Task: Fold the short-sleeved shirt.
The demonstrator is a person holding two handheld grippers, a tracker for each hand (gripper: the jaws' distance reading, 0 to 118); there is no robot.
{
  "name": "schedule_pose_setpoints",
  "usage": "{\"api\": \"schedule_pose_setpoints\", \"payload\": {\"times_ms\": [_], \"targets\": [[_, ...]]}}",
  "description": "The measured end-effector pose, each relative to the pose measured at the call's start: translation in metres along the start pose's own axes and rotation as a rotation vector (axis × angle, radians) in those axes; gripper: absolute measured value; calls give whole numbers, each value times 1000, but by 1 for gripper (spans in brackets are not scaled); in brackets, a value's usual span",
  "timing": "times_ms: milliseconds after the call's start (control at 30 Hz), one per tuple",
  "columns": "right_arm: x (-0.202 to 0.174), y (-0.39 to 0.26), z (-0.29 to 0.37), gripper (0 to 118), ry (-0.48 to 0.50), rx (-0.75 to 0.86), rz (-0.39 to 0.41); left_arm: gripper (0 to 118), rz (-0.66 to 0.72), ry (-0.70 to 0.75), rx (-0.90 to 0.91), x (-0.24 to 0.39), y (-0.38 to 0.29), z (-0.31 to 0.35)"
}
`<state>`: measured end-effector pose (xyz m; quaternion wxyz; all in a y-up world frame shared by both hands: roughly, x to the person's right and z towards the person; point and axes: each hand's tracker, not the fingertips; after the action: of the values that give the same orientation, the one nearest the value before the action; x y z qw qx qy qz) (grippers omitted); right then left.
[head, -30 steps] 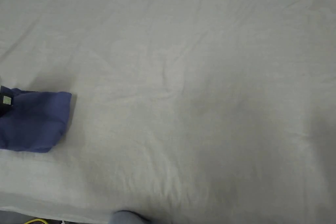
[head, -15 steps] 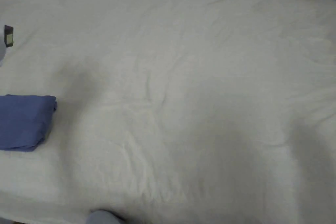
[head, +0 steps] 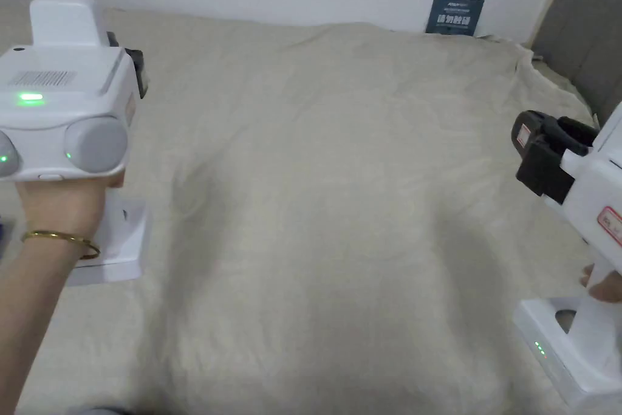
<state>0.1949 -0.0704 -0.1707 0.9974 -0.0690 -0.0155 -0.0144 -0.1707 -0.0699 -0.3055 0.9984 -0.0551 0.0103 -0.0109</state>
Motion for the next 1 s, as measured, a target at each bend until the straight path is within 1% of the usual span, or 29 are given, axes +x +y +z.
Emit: {"api": "schedule_pose_setpoints", "payload": {"times_ms": [67,267,367,500,633,1000], "targets": [[0,1,0,0,-11,16,7,0,-8,-33,4,16,-7,10],[-6,-9,-1,0,-35,48,-10,0,-51,-81,39,44,-36,41],[-12,-17,-2,0,-51,47,3,0,-45,-95,29,46,-54,46],[-16,-29,-3,0,-50,22,-18,0,-49,-103,9,45,-74,53],[-24,-42,-1,0,-55,-1,-9,0,-36,-91,-38,41,-90,54],[-18,-73,3,0,-73,-74,-36,0,-38,-77,-90,34,-108,57]]}}
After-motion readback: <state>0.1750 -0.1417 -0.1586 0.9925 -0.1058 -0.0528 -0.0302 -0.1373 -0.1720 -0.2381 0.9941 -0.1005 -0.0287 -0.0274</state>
